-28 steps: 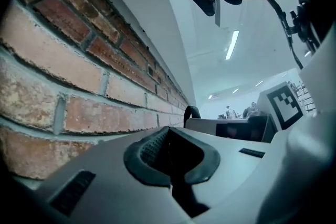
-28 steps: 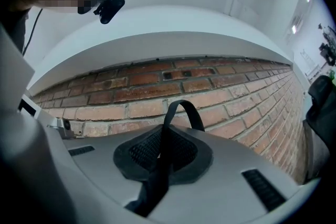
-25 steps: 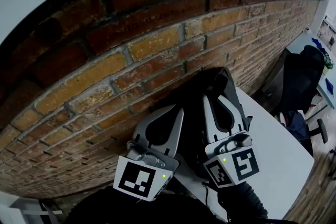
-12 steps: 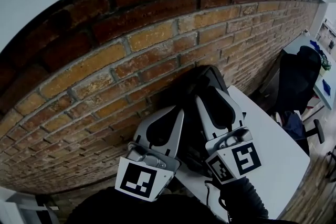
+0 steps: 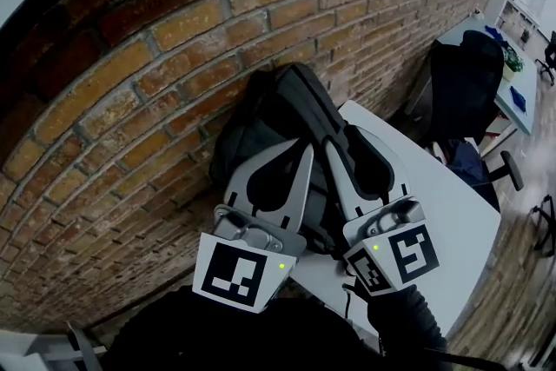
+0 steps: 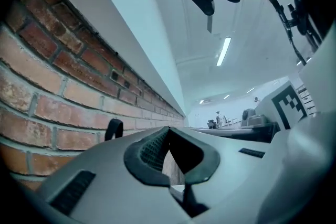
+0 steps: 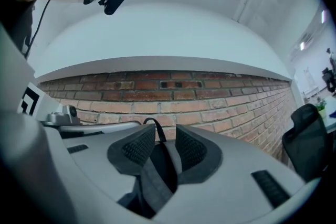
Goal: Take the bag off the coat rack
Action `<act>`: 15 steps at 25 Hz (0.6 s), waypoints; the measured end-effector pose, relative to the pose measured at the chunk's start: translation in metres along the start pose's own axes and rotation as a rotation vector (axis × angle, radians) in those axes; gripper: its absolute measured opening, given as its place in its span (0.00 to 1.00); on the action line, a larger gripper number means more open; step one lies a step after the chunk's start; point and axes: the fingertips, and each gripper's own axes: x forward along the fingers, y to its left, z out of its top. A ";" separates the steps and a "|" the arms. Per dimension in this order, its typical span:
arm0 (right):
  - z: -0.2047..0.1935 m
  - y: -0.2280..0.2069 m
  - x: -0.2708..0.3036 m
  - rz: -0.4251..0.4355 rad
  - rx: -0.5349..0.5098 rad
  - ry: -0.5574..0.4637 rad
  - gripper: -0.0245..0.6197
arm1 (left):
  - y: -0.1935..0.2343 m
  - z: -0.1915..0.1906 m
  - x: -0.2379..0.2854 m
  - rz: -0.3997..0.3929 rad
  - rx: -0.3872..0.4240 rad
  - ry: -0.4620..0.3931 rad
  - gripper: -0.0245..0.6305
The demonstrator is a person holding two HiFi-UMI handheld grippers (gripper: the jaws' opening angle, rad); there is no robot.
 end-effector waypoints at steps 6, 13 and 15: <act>0.001 -0.033 -0.059 -0.145 -0.038 0.028 0.06 | -0.060 -0.013 0.020 -0.106 -0.016 0.006 0.05; 0.009 -0.051 -0.102 -0.257 -0.066 0.029 0.05 | -0.106 -0.012 0.032 -0.196 -0.030 -0.009 0.05; 0.013 -0.054 -0.111 -0.286 -0.071 0.021 0.05 | -0.115 -0.009 0.032 -0.220 -0.027 -0.016 0.05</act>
